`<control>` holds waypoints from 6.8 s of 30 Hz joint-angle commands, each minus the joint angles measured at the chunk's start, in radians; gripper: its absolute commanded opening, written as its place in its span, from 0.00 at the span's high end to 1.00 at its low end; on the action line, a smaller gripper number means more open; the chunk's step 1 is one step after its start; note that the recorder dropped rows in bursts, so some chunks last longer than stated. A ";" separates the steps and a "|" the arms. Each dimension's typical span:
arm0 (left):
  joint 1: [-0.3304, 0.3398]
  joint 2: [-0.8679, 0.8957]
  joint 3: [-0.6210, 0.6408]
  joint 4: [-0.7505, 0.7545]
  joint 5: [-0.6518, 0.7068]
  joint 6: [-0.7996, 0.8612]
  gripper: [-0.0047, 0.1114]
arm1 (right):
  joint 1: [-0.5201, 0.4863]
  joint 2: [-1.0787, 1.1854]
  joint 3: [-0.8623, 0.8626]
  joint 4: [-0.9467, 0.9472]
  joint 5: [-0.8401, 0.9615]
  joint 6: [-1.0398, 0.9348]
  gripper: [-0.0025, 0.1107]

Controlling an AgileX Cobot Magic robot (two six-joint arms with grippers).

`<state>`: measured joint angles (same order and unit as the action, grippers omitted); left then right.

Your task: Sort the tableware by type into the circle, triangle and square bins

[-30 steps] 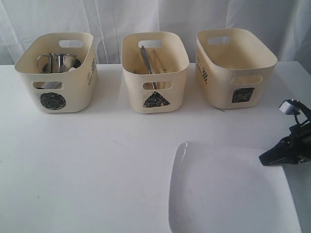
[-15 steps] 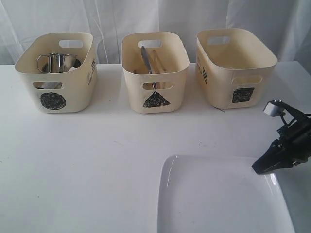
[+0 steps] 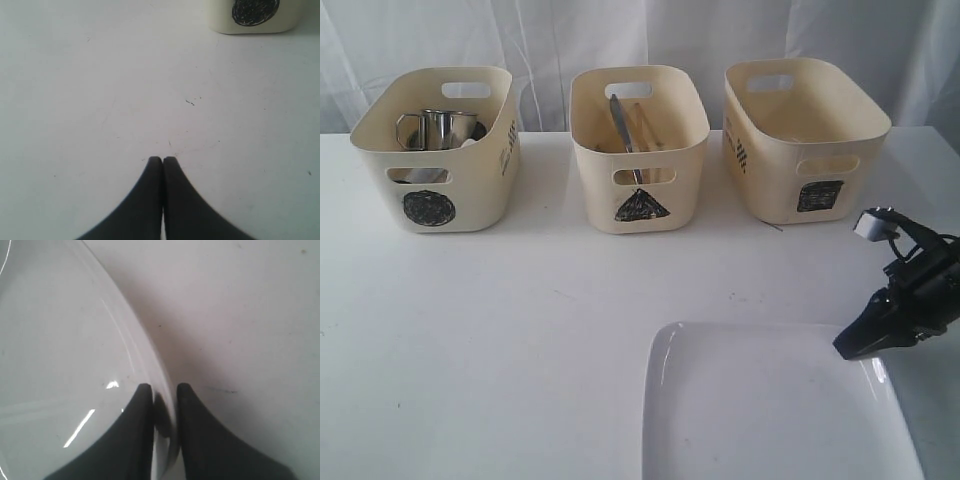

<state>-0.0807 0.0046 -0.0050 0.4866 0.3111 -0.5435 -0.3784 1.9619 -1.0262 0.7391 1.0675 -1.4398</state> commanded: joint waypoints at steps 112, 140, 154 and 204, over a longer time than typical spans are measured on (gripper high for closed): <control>0.003 -0.005 0.005 0.000 0.002 -0.001 0.96 | -0.128 0.090 -1.046 0.250 -0.362 0.542 0.98; 0.003 -0.005 0.005 0.000 0.002 -0.001 0.96 | -0.001 0.159 -1.046 0.141 -0.424 0.455 0.70; 0.003 -0.005 0.005 0.000 0.002 -0.001 0.96 | -0.001 0.004 -1.046 0.030 -0.254 0.725 0.95; 0.003 -0.005 0.005 0.000 0.002 -0.001 0.96 | 0.288 -1.579 0.539 0.010 -0.841 0.537 0.98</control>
<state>-0.0807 0.0046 -0.0050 0.4866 0.3111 -0.5435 -0.0898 0.3918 -0.4897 0.8882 0.2313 -1.1063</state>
